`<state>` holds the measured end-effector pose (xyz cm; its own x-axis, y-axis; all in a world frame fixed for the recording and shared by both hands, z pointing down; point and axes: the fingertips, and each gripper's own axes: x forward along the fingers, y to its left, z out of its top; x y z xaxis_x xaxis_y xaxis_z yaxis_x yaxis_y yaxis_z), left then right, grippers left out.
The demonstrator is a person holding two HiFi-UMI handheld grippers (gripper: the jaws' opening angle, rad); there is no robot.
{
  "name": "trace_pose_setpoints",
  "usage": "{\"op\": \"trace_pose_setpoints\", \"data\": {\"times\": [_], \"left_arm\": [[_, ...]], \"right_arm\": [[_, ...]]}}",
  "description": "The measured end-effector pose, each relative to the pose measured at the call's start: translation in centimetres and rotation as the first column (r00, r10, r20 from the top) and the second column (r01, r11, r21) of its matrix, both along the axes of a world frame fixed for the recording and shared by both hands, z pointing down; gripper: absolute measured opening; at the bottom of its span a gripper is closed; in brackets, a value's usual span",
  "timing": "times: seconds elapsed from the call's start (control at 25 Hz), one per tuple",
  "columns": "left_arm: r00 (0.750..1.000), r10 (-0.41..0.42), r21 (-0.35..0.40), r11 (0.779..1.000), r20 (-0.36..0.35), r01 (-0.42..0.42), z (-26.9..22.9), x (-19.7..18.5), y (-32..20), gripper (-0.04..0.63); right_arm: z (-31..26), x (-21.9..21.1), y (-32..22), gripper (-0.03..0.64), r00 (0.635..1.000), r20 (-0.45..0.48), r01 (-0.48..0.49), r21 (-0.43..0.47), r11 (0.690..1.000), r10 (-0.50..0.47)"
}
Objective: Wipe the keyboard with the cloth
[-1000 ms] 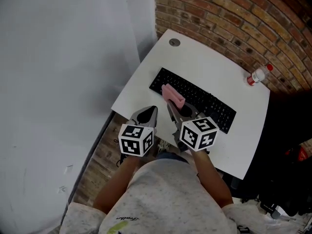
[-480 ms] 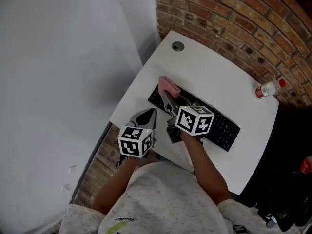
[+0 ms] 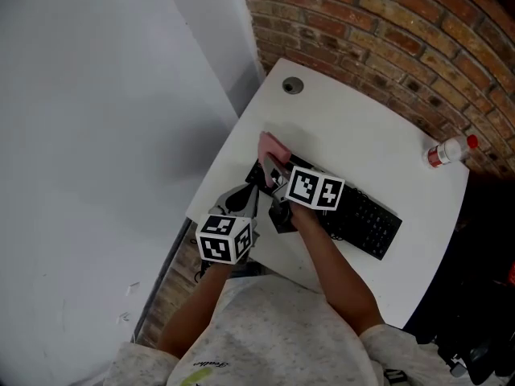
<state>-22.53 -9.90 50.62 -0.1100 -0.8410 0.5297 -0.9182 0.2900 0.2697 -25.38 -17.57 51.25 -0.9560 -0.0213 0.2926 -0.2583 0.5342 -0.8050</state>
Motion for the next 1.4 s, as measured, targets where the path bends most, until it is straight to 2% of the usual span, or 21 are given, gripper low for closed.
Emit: {"op": "trace_pose_setpoints", "data": {"times": [0.16, 0.28, 0.52, 0.76, 1.04, 1.4], "left_arm": [[1.0, 0.03, -0.001, 1.0, 0.002, -0.03, 0.1, -0.6, -0.5, -0.003], [0.998, 0.063, 0.001, 0.998, -0.008, -0.063, 0.4, -1.1, -0.7, -0.003], [0.988, 0.153, -0.001, 0.988, -0.025, -0.153, 0.4, -2.9, -1.3, -0.003], [0.965, 0.261, 0.007, 0.965, -0.037, -0.261, 0.2, -3.7, -1.6, -0.005], [0.925, 0.376, 0.019, 0.926, -0.059, -0.376, 0.6, -3.5, -1.8, -0.005], [0.851, 0.52, 0.028, 0.854, -0.068, -0.52, 1.0, -1.2, -2.1, -0.005]], "right_arm": [[0.2, -0.8, 0.1, 0.017, 1.0, 0.025, -0.003, -0.078, 0.997, 0.005], [0.5, -1.4, 0.3, 0.015, 1.0, 0.02, -0.01, -0.092, 0.996, 0.012], [1.8, -1.9, -0.1, 0.015, 0.994, -0.085, -0.076, -0.057, 0.995, 0.071], [2.3, -1.2, -0.7, 0.017, 0.971, -0.174, -0.169, -0.002, 0.986, 0.166], [2.6, 0.5, -1.2, 0.02, 0.929, -0.249, -0.261, 0.078, 0.962, 0.272], [2.8, 4.8, -2.0, 0.02, 0.861, -0.284, -0.4, 0.136, 0.906, 0.423]]}}
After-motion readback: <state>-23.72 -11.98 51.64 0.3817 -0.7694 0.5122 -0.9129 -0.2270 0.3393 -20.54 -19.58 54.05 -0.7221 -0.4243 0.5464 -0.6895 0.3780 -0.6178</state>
